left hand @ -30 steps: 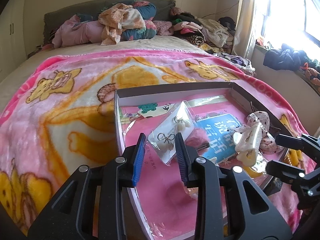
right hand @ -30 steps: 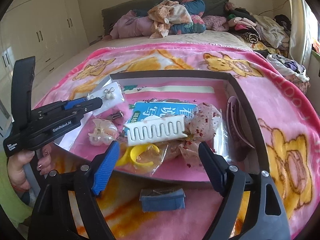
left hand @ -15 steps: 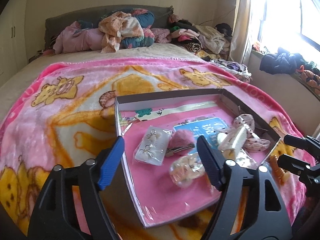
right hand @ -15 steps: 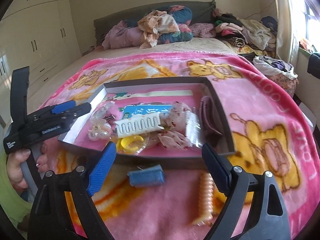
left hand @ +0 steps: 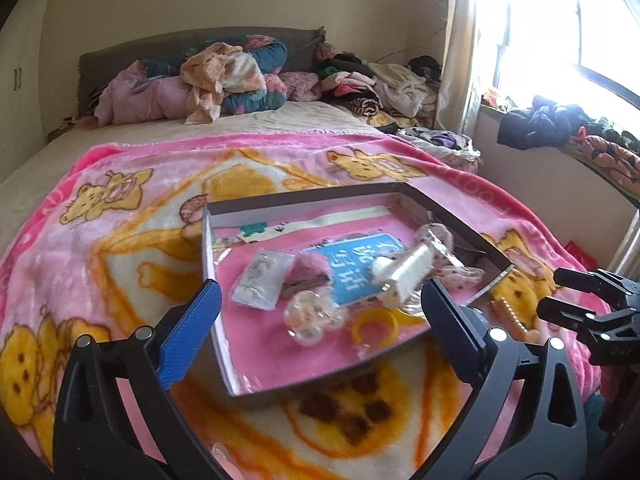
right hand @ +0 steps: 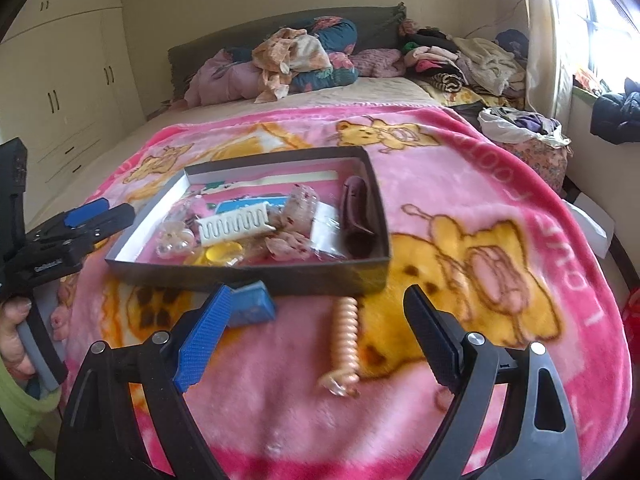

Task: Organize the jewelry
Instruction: 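Withdraw both tools toward the blue box and coiled hair tie, then grasp the coiled peach hair tie with the right tool while the left tool grasps the small blue box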

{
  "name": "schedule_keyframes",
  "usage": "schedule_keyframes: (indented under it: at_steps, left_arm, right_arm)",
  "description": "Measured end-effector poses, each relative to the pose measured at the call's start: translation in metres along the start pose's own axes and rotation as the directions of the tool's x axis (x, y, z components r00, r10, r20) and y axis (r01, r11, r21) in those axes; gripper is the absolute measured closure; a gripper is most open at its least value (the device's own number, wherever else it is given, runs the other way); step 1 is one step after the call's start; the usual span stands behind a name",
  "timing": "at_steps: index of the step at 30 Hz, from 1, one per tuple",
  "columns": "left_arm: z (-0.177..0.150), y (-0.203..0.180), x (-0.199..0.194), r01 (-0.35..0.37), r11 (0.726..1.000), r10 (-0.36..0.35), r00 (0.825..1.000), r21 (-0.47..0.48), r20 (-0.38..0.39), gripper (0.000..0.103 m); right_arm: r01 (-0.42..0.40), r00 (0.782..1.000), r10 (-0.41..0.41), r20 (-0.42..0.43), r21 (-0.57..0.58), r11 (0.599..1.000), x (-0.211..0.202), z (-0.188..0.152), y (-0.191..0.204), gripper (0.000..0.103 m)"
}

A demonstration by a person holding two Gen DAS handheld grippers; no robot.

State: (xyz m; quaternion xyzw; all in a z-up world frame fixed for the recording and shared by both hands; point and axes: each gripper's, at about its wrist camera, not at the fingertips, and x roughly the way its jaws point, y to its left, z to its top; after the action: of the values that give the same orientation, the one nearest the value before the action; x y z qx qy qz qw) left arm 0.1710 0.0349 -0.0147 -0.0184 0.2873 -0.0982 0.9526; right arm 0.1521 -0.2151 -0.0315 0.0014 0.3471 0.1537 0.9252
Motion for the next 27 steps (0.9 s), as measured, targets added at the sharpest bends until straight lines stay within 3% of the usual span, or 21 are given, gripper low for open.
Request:
schedule_keyframes:
  at_steps: [13,22,25,27]
  left_arm:
    - [-0.029,-0.047,-0.002,0.116,0.990,-0.110,0.991,0.083,-0.078,0.012]
    - [-0.042,-0.064,0.016,0.149,0.984,-0.135,0.982,0.102,-0.131,0.012]
    - [-0.044,-0.069,0.025,0.156,0.983,-0.141,0.979,0.097,-0.146,0.012]
    - [-0.046,-0.073,0.029,0.162,0.982,-0.146,0.977,0.093,-0.157,0.012]
  right_arm:
    - [0.015,0.997,-0.016,-0.081,-0.006,1.000,0.014,-0.023,-0.014,0.019]
    - [0.002,0.990,-0.005,-0.144,-0.021,1.000,0.043,-0.029,-0.015,0.043]
    - [-0.001,0.988,-0.005,-0.154,-0.043,0.999,0.049,-0.030,-0.013,0.060]
    - [-0.008,0.987,0.000,-0.160,-0.053,0.999,0.050,-0.031,-0.012,0.078]
